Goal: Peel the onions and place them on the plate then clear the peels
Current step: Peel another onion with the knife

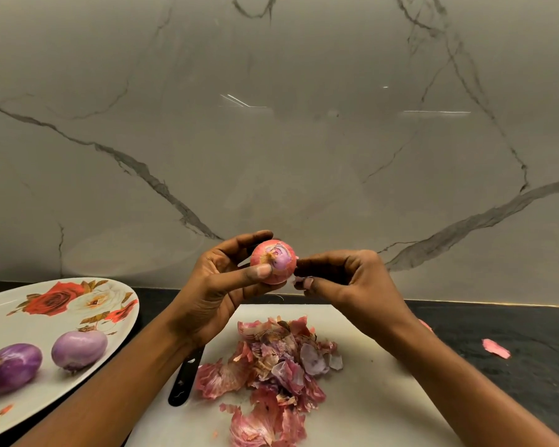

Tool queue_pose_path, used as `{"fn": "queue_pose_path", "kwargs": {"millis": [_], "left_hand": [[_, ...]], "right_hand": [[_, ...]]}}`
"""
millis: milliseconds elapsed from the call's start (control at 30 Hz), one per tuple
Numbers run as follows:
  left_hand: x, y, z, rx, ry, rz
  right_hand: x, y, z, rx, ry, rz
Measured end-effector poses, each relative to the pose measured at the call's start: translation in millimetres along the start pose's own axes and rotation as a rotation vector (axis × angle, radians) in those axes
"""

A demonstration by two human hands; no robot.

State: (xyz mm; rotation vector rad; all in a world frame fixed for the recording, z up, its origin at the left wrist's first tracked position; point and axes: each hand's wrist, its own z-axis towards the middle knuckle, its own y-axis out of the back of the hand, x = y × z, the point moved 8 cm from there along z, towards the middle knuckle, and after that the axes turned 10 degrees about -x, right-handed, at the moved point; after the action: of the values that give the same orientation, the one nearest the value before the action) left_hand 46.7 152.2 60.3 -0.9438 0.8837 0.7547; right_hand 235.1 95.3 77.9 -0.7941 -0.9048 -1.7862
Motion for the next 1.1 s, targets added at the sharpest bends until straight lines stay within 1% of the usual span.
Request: {"fn": "queue_pose_path", "kwargs": {"millis": [167,267,467,633,767,900,1100], "left_hand": [[1.4,-7.1,-4.3,0.061,0.019,0.034],[2.3,-9.4,-5.6,0.074,0.031,0.046],[4.5,-9.9,-6.6,0.094,0.040,0.064],[5.8,-10.4,-7.4,0.111,0.048,0.070],[7.0,-9.6,-5.5,0.103,0.046,0.059],[10.3,-9.3,-3.0,0.103,0.076,0.025],[13.5,-6.4,-1.4,0.108,0.081,0.173]], "right_hand": [[0.8,-1.5,-0.2,0.018,-0.148,0.185],[2.1,-3.0,-1.5,0.036,-0.170,0.226],[2.4,-2.4,-2.2,0.014,-0.139,0.208],[1.4,2.3,-1.1,-0.055,-0.050,0.078],[-1.1,2.7,0.0,-0.059,-0.061,0.080],[-3.7,1.0,-0.6,-0.077,-0.122,0.152],[-0.6,9.3,1.6,-0.108,-0.103,0.136]]}}
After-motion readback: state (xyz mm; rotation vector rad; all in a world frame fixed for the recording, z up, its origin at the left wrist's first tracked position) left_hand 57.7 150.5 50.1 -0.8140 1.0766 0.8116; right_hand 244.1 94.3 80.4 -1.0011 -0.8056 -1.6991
